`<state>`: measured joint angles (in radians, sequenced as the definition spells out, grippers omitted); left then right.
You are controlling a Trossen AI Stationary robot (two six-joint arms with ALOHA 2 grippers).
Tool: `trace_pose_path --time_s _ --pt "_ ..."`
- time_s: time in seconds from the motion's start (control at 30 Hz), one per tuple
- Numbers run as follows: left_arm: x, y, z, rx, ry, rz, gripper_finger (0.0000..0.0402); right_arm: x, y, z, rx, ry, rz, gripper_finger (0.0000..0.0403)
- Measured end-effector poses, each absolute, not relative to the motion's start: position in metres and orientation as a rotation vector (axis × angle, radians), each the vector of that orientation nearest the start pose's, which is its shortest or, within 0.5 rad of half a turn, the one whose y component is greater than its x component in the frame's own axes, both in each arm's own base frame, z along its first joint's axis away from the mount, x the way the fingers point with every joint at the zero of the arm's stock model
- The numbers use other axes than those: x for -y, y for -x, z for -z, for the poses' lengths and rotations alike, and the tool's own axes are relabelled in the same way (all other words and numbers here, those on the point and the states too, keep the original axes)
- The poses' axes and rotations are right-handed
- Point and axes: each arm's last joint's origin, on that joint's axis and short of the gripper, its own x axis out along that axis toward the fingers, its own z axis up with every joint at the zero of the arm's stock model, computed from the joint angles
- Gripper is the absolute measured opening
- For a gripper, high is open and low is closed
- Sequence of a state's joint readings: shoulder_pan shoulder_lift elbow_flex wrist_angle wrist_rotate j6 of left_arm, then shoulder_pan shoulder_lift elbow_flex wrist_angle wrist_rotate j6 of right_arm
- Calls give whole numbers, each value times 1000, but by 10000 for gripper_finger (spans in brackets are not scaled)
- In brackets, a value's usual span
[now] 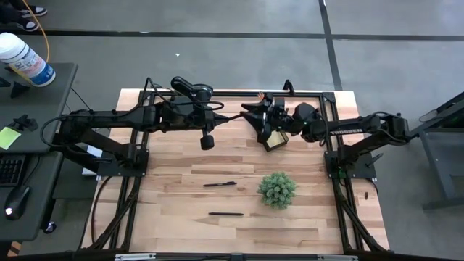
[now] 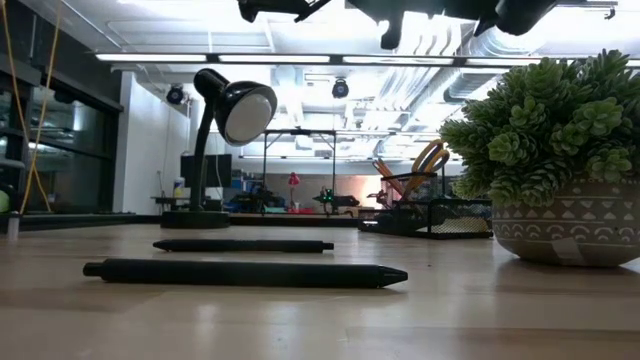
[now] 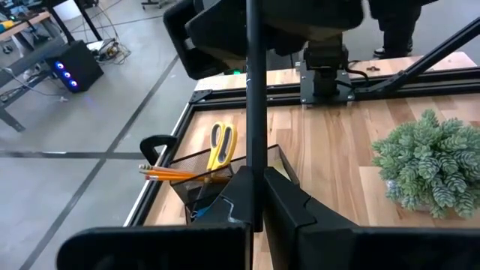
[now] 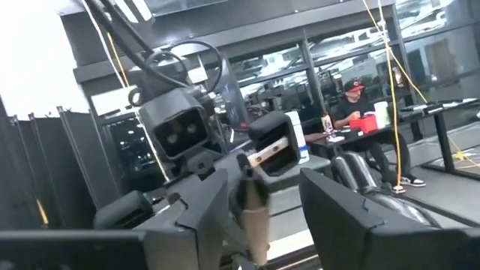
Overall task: Pick and place office supplies into organizer
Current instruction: Put the middle black pen into the desk organizer
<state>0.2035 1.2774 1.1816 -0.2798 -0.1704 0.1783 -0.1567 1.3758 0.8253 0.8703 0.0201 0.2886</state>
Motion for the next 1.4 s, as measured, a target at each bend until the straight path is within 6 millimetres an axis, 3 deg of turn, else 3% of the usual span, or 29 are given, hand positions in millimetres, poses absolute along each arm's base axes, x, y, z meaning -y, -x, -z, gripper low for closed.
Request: trace_pose_path --time_s 0.43,0.77,1.2,1.4 --pt "-62 -276 -357 -412 -176 -339 0 50 -297 -315 339 -260 135 29" --pt "-62 -275 -356 -427 -188 -336 11 51 -297 -315 340 -262 144 28" --pt "-61 -270 -344 -560 -170 -341 53 75 -287 -319 353 -272 204 28" --pt "-61 -267 -339 -618 -167 -340 47 99 -270 -312 168 -258 462 28"
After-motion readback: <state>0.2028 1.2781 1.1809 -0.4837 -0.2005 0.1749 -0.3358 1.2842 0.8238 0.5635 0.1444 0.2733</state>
